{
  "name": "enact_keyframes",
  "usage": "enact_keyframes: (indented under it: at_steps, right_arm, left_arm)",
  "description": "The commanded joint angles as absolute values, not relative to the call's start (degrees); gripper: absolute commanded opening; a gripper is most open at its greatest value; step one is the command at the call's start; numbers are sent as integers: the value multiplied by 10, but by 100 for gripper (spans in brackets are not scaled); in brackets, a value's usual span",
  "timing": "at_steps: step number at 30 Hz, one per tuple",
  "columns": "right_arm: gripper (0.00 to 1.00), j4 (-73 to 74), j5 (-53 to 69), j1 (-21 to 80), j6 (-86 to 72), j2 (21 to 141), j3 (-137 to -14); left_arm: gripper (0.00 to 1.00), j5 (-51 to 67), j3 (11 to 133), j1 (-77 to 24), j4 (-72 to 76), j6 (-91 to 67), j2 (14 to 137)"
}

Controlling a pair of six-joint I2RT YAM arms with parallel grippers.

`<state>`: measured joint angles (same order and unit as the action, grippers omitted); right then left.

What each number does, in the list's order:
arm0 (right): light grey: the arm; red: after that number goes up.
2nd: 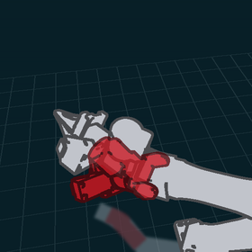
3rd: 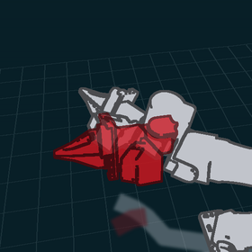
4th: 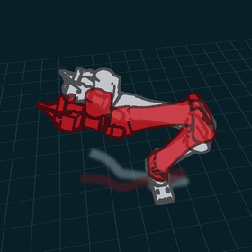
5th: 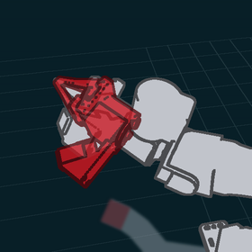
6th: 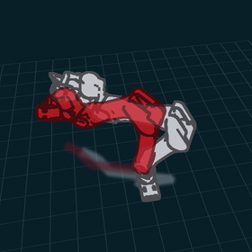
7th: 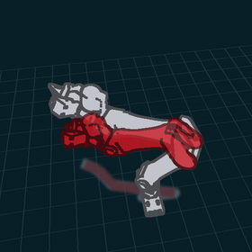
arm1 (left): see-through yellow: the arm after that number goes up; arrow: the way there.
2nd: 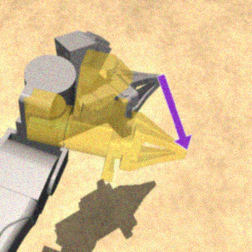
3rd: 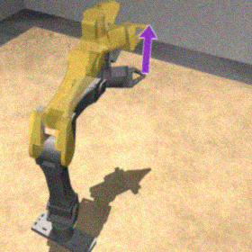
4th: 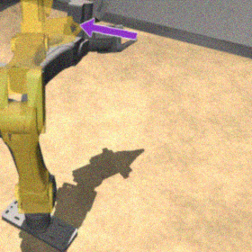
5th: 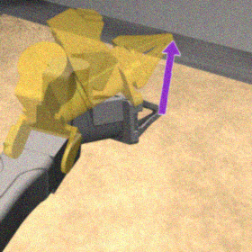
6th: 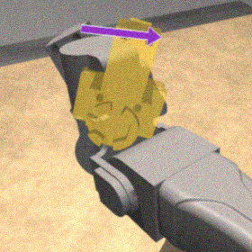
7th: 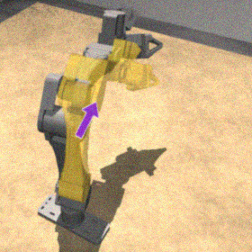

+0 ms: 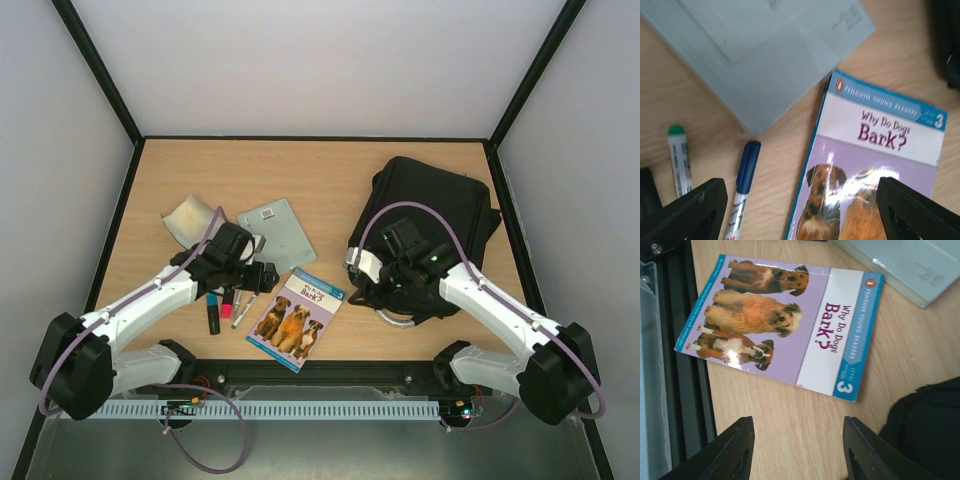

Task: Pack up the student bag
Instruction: Pick up the book from the center of the board.

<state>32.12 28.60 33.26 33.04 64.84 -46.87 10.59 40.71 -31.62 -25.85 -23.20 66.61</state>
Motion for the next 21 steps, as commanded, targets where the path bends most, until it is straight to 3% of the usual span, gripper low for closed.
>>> enact_keyframes:
  at_steps: [1,13,21]
  right_arm:
    - [47,255,324,358,286,662,-434]
    - [29,220,239,469,269,786,-418]
    - [21,212,231,480,257,842,-431]
  left_arm:
    - [84,125,395,-318,-278,-270,676]
    - [79,183,360,-320,-241,-307,706]
    - [84,157,310,-345,-199,-361,697]
